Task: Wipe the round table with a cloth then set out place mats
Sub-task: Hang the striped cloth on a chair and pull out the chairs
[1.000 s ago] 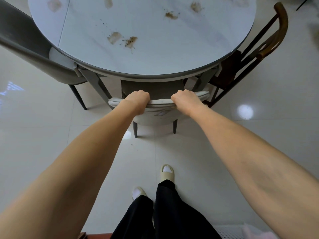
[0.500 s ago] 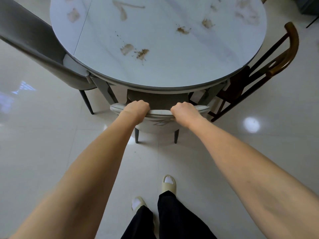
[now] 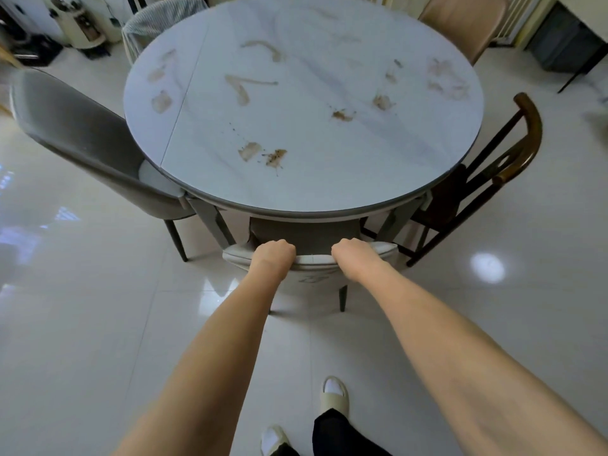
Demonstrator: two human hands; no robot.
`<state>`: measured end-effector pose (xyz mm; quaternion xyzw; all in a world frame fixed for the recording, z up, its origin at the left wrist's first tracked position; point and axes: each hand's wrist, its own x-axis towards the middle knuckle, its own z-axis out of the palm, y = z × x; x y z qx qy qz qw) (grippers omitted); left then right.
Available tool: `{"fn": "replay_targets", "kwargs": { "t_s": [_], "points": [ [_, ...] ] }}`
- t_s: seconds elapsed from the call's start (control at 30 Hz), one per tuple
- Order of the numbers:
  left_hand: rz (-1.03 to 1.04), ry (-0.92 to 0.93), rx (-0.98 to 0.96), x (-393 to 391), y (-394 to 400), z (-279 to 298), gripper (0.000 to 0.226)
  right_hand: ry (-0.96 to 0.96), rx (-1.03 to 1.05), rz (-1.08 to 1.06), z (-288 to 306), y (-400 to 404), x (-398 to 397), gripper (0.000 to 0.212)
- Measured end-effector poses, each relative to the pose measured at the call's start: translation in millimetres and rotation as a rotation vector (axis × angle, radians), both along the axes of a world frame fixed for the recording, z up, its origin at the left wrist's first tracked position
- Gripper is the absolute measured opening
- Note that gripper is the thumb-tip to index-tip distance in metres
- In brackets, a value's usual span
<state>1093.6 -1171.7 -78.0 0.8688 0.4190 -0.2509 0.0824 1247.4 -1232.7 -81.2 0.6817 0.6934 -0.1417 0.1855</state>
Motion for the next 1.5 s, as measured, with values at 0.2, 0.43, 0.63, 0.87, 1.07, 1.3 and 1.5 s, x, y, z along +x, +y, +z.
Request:
{"fn": "replay_targets", "kwargs": {
  "t_s": [0.2, 0.43, 0.63, 0.87, 1.07, 1.3, 1.5],
  "points": [
    [-0.030, 0.021, -0.030, -0.3, -7.0, -3.4, 0.034, -0.014, -0.042, 0.028, -3.2, -8.5, -0.7, 0.028],
    [-0.017, -0.015, -0.036, 3.2, -0.5, -6.1, 0.035, -0.021, -0.018, 0.027, -4.2, -2.5, 5.9, 0.026],
    [-0.013, -0.019, -0.032, 9.8, 8.6, -7.2, 0.036, -0.008, 0.019, -0.004, -3.2, 3.4, 11.6, 0.027],
    [0.000, -0.014, -0.026, 11.1, 6.9, -7.3, 0.038, 0.011, 0.046, -0.052, -1.9, -0.9, 10.3, 0.029],
    [0.013, -0.016, -0.031, 11.2, 5.0, -6.8, 0.038, 0.007, 0.039, -0.069, -1.9, -1.7, 9.5, 0.030],
    [0.014, -0.007, -0.024, 10.1, 4.9, -8.9, 0.038, 0.005, 0.043, -0.075, -2.4, -3.7, 8.0, 0.027],
    [-0.010, -0.057, -0.030, 0.3, 4.2, -12.6, 0.031, 0.034, 0.030, -0.117, -6.3, -7.8, 9.3, 0.020]
  ]
}}
